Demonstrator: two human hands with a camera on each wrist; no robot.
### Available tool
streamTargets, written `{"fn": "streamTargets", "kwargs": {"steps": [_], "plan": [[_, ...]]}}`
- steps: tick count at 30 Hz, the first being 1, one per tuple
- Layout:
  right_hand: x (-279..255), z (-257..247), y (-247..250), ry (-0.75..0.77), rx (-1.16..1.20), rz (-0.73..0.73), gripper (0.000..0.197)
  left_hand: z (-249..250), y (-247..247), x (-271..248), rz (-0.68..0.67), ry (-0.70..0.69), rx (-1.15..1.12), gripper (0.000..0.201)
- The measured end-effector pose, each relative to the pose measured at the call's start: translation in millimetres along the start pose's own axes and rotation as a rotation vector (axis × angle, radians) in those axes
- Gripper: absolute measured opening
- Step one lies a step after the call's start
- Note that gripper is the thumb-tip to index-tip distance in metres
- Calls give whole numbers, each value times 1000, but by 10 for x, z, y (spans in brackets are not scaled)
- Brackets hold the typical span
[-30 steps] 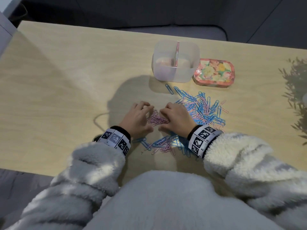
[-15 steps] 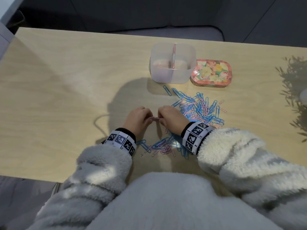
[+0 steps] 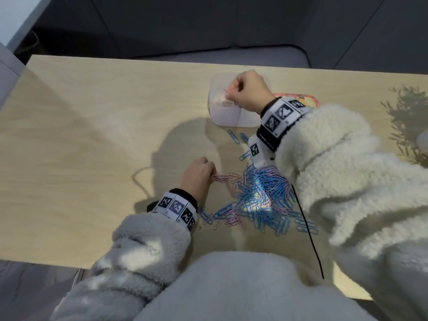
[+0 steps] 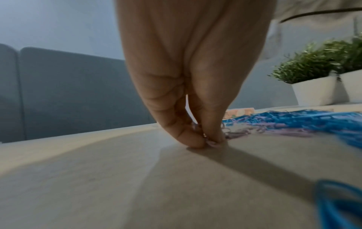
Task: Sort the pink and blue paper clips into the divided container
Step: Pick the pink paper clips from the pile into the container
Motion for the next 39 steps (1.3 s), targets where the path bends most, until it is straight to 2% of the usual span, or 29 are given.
{"fn": "streamTargets", "kwargs": {"steps": [3,6,8,12,15,18,20,24,26,28,31,32,34,37,39], "plan": [[235,-25,-23,-51,-62,21,16,18,-12,-35,23,-37,20,14],[332,-18,-88,-61,-89,-9,17,-1,30,-56,0,-24,2,14],[304,-16,-75,-48,-72,-1,6,22,126,-20,26,-26,-53,11],[87,23,122,12,-7,135,20,138,438,217,104,-64,-194,8],[-250,144,245,34,48,230,22,245,782,546,216,-92,-247,10],[-623,345,126,14,45,107,19,293,1103,890,373,-82,-268,9],[-826,504,-28,1,-4,26,20,321,1224,1070,423,-70,-245,10],[-1080,755,-378,-63,-63,-119,23,312,1193,1332,326,-8,-116,27],[-1138,798,-513,-51,-100,-164,22,281,1171,1355,329,6,-123,38],[-1165,796,-625,-5,-178,-196,19,279,1206,1299,392,-22,-184,34],[-1170,764,-750,55,-341,-212,19,299,1254,1095,513,-124,-210,16],[-1176,755,-781,65,-394,-212,22,279,1226,995,515,-130,-213,14],[-1198,747,-828,72,-465,-209,31,208,1056,761,404,-132,-224,13],[-1236,746,-870,70,-502,-184,44,32,632,348,68,-132,-202,11],[-1246,738,-890,66,-496,-178,44,-113,420,129,-73,-90,-153,17]]}}
Point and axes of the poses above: each hand's wrist, its own x-axis towards the middle knuckle, its own y-axis out of the back of the hand, z = x × y, the point moved 6 cm from there along x, towards the middle knuckle, and after that the axes turned 2 degrees about z, right-handed, at the moved point
